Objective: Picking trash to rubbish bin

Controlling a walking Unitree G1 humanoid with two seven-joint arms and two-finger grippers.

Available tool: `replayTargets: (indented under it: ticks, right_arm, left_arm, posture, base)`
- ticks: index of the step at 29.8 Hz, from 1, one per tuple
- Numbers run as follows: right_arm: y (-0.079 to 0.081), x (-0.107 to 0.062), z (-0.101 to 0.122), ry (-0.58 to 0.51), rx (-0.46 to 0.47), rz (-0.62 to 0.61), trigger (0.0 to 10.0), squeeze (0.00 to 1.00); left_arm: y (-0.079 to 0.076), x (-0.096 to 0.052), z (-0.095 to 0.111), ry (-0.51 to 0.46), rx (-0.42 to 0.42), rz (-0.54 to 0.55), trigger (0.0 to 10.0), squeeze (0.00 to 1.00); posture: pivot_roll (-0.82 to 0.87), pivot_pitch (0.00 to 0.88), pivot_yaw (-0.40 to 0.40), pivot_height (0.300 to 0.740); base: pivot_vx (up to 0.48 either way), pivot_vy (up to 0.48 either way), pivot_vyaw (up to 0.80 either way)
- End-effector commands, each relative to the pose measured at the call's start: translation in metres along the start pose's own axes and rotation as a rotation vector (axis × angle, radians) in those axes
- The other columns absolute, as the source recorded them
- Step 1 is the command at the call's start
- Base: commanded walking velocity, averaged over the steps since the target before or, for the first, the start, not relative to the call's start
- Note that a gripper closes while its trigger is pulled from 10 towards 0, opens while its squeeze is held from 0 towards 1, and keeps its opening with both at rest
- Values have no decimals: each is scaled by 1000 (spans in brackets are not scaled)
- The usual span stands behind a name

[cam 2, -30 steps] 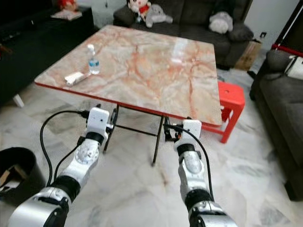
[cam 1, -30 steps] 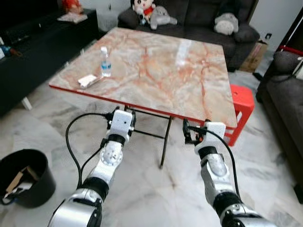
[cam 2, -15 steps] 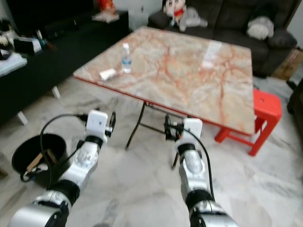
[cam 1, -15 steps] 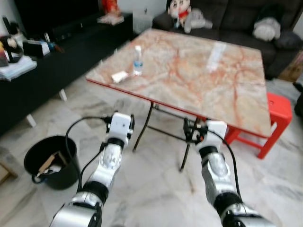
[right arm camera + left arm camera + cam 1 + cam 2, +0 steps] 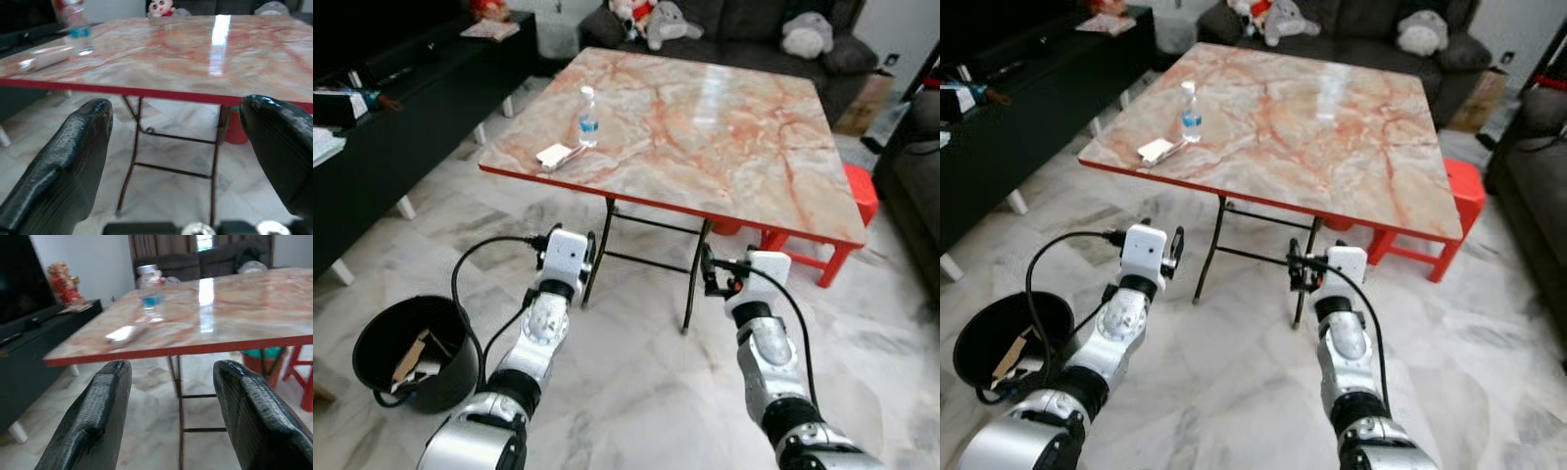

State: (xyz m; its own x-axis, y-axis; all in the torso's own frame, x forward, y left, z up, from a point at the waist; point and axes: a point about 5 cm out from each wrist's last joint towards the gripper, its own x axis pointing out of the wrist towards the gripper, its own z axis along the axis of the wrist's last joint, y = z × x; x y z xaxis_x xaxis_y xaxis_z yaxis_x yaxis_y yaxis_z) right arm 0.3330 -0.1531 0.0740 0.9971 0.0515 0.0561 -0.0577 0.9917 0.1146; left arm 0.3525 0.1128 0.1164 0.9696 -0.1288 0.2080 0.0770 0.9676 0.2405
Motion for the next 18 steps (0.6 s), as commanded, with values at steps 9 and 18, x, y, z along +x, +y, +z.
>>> replayTargets:
  ticks: [9, 18]
  right_arm:
    - [9, 5, 6, -25, 7, 25, 10000, 0]
    - [11, 6, 7, -28, 11, 34, 10000, 0]
  left_arm:
    - [-1, 2, 4, -16, 26, -16, 10000, 0]
    - [-3, 4, 7, -21, -1, -12, 10000, 0]
  posture:
    - [97, 69, -104, 740]
    - [99, 74, -101, 740]
  base:
    - [0, 251, 0]
    - [0, 0, 0]
